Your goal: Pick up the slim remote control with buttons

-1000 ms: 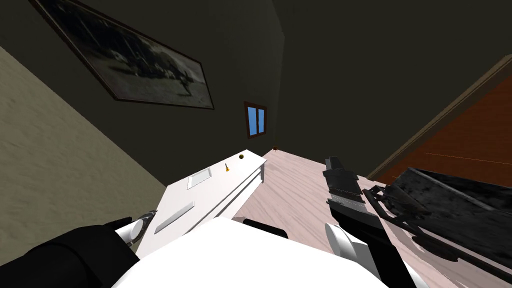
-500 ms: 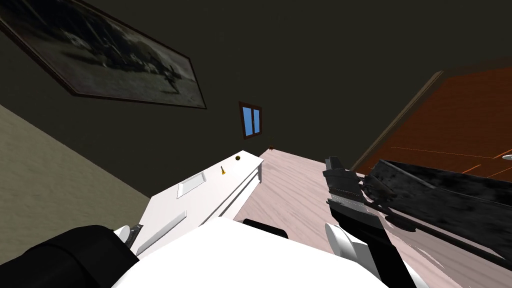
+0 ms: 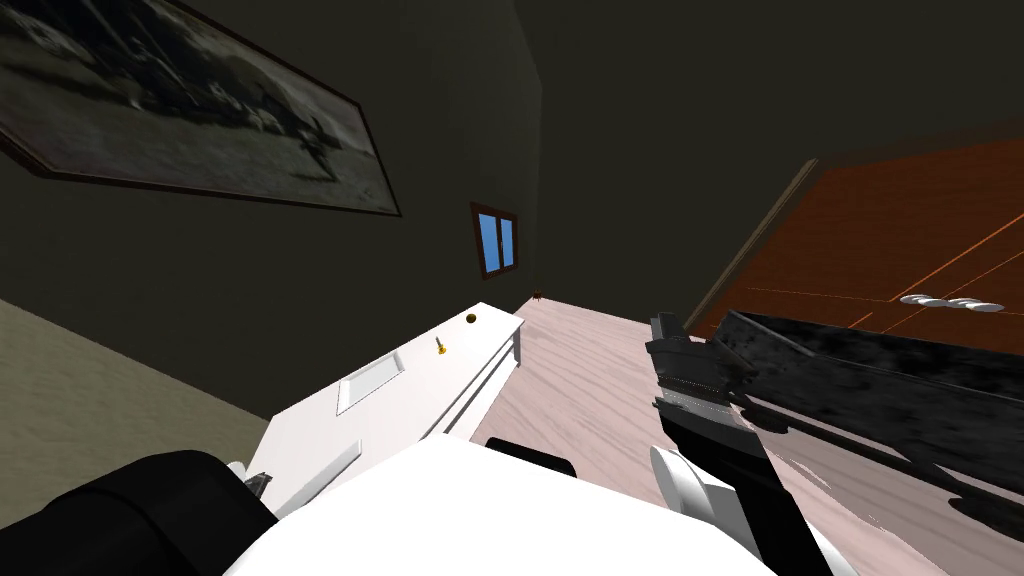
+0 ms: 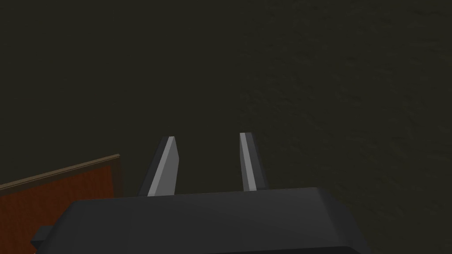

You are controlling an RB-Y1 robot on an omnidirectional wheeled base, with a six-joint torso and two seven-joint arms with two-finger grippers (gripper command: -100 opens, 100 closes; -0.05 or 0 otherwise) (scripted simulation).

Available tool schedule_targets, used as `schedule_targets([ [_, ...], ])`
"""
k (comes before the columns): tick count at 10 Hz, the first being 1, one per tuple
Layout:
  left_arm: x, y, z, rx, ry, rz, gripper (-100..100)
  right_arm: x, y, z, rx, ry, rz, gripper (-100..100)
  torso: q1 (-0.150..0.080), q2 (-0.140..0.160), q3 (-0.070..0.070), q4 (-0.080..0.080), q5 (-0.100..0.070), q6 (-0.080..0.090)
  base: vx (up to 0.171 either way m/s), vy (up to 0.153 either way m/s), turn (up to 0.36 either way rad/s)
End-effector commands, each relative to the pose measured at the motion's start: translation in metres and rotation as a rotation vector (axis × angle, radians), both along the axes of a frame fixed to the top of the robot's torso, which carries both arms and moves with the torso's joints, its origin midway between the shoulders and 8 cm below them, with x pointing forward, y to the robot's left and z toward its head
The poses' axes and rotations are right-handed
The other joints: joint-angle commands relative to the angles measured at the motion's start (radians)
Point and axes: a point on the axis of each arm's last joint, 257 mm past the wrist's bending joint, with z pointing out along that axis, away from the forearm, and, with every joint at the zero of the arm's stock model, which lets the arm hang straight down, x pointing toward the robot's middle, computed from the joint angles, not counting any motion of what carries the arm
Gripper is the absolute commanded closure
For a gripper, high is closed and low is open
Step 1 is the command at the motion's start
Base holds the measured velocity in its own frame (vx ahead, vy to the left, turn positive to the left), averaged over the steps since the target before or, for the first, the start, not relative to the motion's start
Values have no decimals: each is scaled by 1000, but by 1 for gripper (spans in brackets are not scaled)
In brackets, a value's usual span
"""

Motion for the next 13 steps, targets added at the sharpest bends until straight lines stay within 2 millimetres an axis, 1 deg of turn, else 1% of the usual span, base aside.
schedule_targets([
  [1,-6,-2,-4,-15,4,16,-100,0,0,0,0,0,0,0,0,0,0,0,0,0,-1,32,4],
  [2,-14,-14,-12,-68,-7,71,-100,0,0,0,0,0,0,0,-2,0,0,0,0,0,6,49,-137],
  [3,-17,-24,-19,-110,-24,117,-100,0,0,0,0,0,0,0,-1,0,0,0,0,1,-7,103,-210],
  [4,-23,-28,-22,-125,-15,128,-100,0,0,0,0,0,0,0,2,0,0,0,0,1,2,91,-102],
  [5,-32,-44,-32,-183,-22,186,-100,0,0,0,0,0,0,0,2,0,0,0,1,0,0,95,-143],
  [6,-32,-44,-32,-183,-22,186,-100,0,0,0,0,0,0,0,2,0,0,0,1,0,0,73,-70],
  [9,-42,-89,-56,-329,-52,316,-100,0,0,0,0,0,0,0,1,-1,0,0,0,1,6,94,-136],
  [10,-42,-89,-56,-329,-52,316,-100,0,0,0,0,0,0,0,3,-1,0,0,1,0,-15,93,-29],
  [11,-43,-103,-62,-370,-60,349,-100,0,0,0,0,0,0,0,2,0,0,0,1,0,-14,75,-61],
  [12,-43,-103,-62,-370,-60,349,-100,0,0,0,0,0,0,0,1,0,0,0,0,0,-6,51,-39],
  [13,-43,-115,-68,-405,-67,376,-100,0,0,0,0,0,0,0,-1,0,0,0,0,0,-5,48,-48],
])
